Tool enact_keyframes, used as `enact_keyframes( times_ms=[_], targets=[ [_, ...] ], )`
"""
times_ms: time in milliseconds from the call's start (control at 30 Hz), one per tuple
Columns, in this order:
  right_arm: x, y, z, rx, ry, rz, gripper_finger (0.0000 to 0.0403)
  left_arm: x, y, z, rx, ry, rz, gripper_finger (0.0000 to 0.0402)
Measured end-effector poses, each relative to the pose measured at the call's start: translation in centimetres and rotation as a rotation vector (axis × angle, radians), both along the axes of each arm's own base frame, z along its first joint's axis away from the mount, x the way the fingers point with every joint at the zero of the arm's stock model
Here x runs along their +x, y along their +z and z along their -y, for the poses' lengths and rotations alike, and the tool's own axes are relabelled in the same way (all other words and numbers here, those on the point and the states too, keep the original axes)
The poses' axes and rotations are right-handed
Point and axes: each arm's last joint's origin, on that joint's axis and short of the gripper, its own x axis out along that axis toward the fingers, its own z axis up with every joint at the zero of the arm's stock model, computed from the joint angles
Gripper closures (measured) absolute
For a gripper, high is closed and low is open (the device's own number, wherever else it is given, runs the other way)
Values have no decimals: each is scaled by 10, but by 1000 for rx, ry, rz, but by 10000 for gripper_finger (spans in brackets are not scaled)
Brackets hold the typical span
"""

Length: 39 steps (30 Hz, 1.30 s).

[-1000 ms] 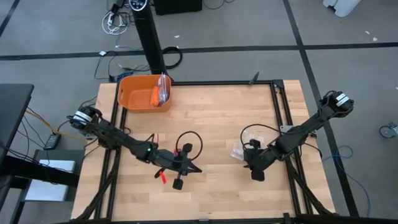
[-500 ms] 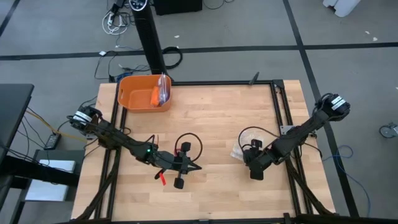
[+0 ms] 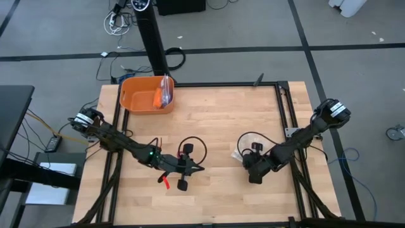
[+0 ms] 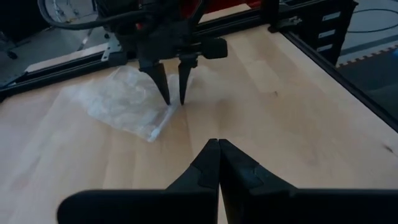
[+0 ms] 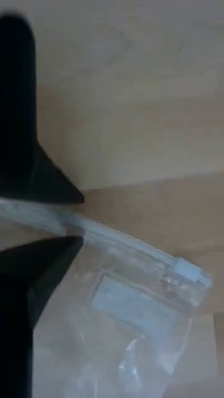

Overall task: Roll bandage
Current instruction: Put the pink bandage into the transparent zip bag

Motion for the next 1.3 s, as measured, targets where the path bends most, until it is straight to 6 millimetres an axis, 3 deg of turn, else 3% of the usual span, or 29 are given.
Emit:
enact_keyframes(
  times_ms=[100, 167, 300, 533, 933, 1300],
  targets=[
    [3, 3, -1, 34, 32, -14, 371, 1, 2, 0, -5, 0, 18, 392],
    [4, 5, -2, 31, 57, -16, 394, 1, 3, 0, -12, 1, 34, 392],
    [12, 16, -8, 56, 89, -3, 389, 2, 6, 0, -26, 1, 65, 392],
    [28, 61, -19, -15, 174, 0, 397, 3, 10, -1, 0, 36, 104, 387],
    [46, 138, -25, -206, 228, 115, 400, 17, 45, 4, 157, 48, 232, 320],
    [54, 164, -25, -241, 239, 203, 400, 19, 51, 3, 236, 94, 244, 245]
  ],
)
